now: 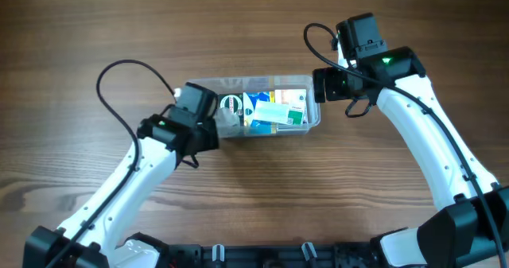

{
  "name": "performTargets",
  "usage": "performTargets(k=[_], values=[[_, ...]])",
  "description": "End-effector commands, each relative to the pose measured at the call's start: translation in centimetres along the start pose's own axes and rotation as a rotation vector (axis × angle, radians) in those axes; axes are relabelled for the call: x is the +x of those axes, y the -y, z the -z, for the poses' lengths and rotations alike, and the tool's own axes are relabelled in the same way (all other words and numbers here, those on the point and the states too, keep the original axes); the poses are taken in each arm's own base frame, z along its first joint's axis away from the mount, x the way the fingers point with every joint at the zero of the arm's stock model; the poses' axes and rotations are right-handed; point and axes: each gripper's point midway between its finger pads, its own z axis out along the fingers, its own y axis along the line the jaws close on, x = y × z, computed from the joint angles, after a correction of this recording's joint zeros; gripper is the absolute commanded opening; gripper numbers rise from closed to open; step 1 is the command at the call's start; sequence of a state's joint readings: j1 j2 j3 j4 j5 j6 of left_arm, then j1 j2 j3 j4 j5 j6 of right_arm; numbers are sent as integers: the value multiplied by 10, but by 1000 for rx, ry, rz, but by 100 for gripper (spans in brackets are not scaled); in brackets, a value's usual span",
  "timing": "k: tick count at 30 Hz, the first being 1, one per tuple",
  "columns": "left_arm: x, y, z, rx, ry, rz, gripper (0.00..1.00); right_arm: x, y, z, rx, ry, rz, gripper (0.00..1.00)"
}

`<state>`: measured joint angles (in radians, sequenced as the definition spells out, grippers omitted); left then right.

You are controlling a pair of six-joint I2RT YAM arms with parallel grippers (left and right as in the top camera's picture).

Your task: Pack container

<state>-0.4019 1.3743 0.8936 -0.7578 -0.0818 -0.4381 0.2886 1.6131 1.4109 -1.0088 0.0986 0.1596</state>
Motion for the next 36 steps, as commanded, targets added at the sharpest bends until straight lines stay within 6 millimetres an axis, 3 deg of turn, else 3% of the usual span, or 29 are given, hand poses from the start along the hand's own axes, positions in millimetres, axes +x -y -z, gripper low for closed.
performTargets(k=[1, 4, 7, 8, 9, 10, 11, 13, 16, 36], values=[[-12, -19, 9, -14, 40, 51, 4, -5, 3, -1, 13, 6, -1, 100], [-22, -35, 20, -18, 86, 112, 4, -5, 3, -1, 13, 6, -1, 100], [-50, -67, 34, -26, 196, 241, 5, -5, 3, -1, 13, 6, -1, 100], [-56, -75, 35, -33, 214, 269, 12, -5, 3, -1, 13, 6, -1, 100], [-60, -83, 36, -40, 228, 294, 24, -5, 3, -1, 13, 6, -1, 100], [-63, -89, 37, -47, 238, 314, 57, -5, 3, -1, 13, 6, -1, 100], [-66, -100, 37, -59, 249, 345, 100, -5, 3, -1, 13, 6, -1, 100], [-66, -115, 38, -79, 253, 389, 100, -5, 3, -1, 13, 6, -1, 100], [-66, -122, 39, -89, 254, 408, 100, -5, 3, -1, 13, 6, -1, 100], [-66, -122, 39, -89, 253, 407, 100, -5, 3, -1, 13, 6, -1, 100]])
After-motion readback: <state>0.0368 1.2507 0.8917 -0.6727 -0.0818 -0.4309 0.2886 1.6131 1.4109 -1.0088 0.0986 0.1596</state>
